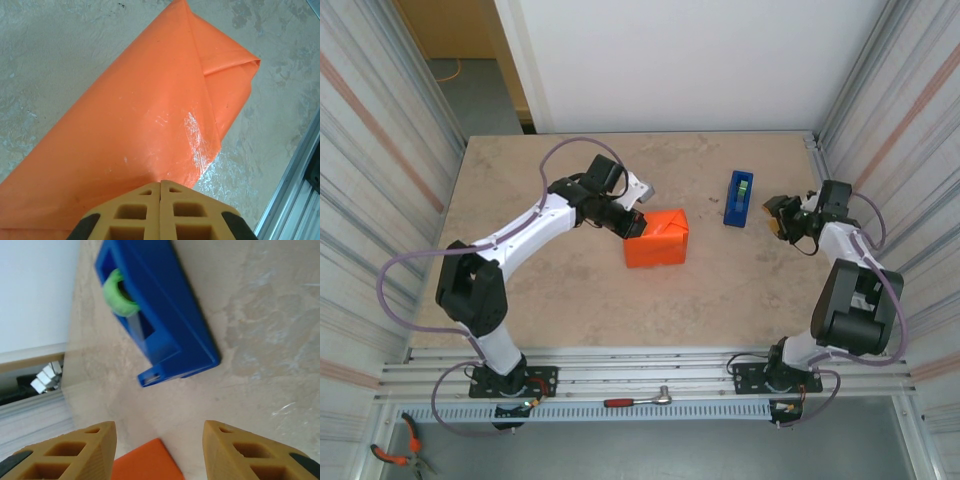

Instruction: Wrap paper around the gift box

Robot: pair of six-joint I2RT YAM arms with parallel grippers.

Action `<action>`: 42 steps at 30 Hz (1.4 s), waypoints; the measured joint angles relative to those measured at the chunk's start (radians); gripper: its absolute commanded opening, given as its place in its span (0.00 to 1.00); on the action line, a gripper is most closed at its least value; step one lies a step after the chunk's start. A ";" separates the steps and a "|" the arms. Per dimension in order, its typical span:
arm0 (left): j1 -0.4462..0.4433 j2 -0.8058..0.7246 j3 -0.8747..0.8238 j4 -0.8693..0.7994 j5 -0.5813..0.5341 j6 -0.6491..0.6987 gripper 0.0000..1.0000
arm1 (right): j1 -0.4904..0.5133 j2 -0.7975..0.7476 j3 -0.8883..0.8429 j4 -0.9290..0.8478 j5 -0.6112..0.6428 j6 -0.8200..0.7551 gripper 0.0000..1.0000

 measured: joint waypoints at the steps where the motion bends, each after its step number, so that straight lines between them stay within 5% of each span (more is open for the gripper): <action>1: -0.001 -0.001 -0.002 0.002 -0.001 0.000 0.06 | -0.002 0.013 0.002 0.000 -0.003 -0.002 0.48; 42: -0.002 -0.004 -0.011 0.016 -0.010 0.003 0.01 | 0.097 0.343 0.197 0.154 -0.122 -0.063 0.42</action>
